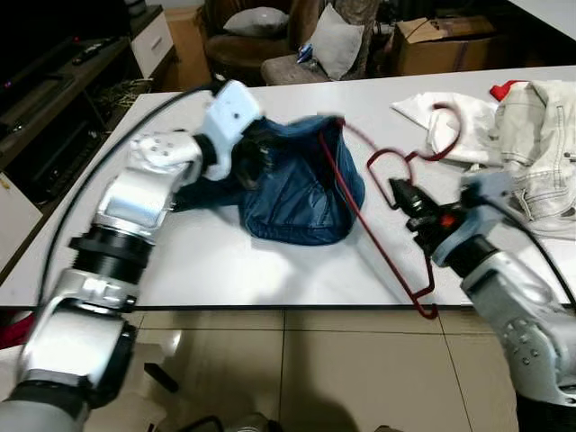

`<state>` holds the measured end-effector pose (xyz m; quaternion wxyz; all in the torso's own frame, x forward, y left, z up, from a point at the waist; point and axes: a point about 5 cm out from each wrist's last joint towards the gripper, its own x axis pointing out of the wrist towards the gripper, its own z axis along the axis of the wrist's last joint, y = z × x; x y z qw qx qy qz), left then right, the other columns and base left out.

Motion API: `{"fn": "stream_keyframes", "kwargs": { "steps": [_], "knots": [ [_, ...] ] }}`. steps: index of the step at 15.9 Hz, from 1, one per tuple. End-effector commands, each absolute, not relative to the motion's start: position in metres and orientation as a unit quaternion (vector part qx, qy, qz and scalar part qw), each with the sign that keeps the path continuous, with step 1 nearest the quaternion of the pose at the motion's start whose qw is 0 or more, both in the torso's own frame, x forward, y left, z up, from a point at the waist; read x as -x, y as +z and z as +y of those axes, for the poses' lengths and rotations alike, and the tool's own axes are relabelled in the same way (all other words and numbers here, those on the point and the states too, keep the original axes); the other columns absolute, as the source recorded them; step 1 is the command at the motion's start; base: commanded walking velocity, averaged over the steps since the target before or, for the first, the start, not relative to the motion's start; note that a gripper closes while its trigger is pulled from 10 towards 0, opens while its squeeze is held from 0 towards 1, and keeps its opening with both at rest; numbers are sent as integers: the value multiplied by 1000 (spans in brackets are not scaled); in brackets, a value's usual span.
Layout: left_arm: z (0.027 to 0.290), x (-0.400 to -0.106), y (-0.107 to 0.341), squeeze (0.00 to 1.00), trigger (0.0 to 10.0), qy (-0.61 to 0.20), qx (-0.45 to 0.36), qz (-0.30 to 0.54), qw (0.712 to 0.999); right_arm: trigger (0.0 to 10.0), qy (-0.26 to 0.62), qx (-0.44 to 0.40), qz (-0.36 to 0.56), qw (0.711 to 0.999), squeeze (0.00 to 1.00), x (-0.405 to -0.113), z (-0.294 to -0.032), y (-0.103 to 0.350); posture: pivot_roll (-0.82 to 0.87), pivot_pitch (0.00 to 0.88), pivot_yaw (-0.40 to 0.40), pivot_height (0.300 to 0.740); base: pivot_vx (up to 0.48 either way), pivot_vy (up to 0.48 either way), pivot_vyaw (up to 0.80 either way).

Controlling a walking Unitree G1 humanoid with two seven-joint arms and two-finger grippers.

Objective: Hang hanger

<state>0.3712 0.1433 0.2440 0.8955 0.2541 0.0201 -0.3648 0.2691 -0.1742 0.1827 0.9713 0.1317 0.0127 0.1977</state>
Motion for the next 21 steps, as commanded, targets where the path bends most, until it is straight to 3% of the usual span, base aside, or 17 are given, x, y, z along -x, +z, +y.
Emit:
{"fn": "stream_keyframes", "kwargs": {
  "steps": [1, 3, 5, 7, 10, 12, 14, 17, 21],
  "knots": [
    [151, -368, 253, 0, 0, -359, -262, 15, 896, 10000, 157, -155, 25, 975, 0, -276, -183, 180, -117, 0, 110, 740, 0, 0, 0],
    [149, -361, 271, 0, 0, -391, -227, -9, 892, 10000, 109, -201, 43, 972, 0, -285, -195, 175, -115, 0, 107, 740, 0, 0, 0],
    [147, -362, 313, 0, 0, -377, -178, -106, 903, 10000, 135, -214, 6, 967, 0, -290, -193, 193, -113, 0, 104, 740, 0, 0, 0],
    [149, -362, 330, 0, 0, -361, -151, -143, 909, 10000, 147, -204, 12, 968, 0, -289, -190, 194, -113, 0, 101, 740, 0, 0, 0],
    [145, -362, 297, 0, 0, -392, -199, -73, 895, 10000, 182, -137, 108, 968, 0, -281, -176, 163, -114, 0, 106, 740, 0, 0, 0],
    [131, -354, 277, 0, 0, -446, -194, -39, 873, 10000, 207, -142, 98, 963, 0, -279, -167, 166, -117, 0, 109, 740, 0, 0, 0],
    [124, -340, 270, 0, 0, -513, -209, -23, 832, 10000, 207, -162, 81, 961, 0, -282, -166, 172, -114, 0, 111, 740, 0, 0, 0],
    [127, -327, 261, 0, 0, -566, -252, 3, 785, 10000, 213, -195, 52, 956, 0, -288, -167, 182, -112, 0, 111, 740, 0, 0, 0],
    [131, -322, 267, 0, 0, -583, -272, -7, 766, 10000, 244, -278, -23, 929, 0, -295, -165, 207, -107, 0, 110, 740, 0, 0, 0]
  ]
}}
